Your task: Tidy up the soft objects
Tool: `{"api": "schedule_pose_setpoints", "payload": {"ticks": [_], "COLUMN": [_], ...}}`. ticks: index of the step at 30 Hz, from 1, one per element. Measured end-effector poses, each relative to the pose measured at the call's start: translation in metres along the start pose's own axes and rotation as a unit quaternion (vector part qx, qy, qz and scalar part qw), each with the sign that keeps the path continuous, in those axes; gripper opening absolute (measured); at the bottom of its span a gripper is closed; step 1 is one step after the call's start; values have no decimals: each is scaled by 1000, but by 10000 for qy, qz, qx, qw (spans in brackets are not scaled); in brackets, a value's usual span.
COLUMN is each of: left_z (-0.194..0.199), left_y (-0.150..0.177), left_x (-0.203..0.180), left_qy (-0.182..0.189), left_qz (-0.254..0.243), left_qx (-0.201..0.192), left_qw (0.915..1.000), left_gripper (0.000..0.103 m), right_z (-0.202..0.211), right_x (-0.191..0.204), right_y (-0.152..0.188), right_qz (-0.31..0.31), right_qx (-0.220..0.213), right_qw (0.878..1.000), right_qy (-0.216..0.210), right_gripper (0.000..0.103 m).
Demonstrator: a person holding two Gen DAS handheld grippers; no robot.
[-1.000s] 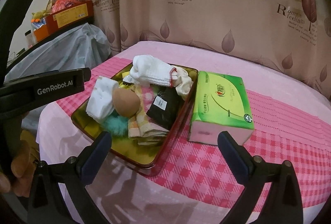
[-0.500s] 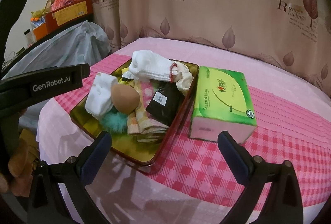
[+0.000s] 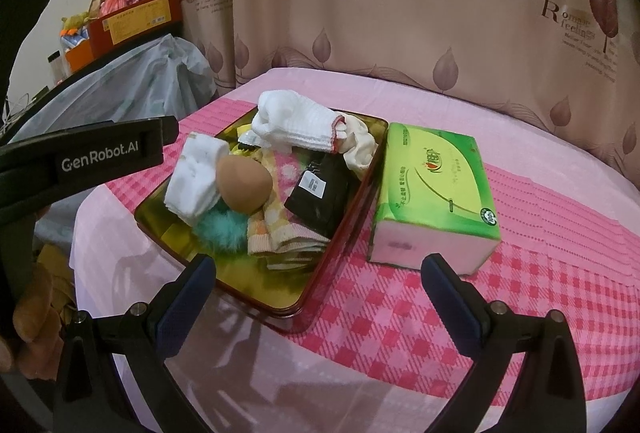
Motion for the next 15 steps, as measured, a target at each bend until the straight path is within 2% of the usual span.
{"api": "schedule_pose_setpoints", "payload": {"ticks": [15], "left_z": [-1], "left_y": [0], "left_x": [-2], "left_qy": [49], "left_qz": [-64], "left_qx": [14], "left_qw": [10000], "left_gripper": [65], "right_z": [-4], "right_x": [-1], "right_y": [3], "right_qz": [-7], "right_qx": [90], "right_qw": [10000], "right_qy": [16], "right_gripper": [102]}}
Point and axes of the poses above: each gripper's, at about its wrist camera, not at the fingertips, and z roughly against the way its jaws point, x to its left, y to its underside, the point moved 8 cm from there along -z, roughly the way its jaws point, and after that the axes turned 8 degrees about -z, right-handed, at the moved point
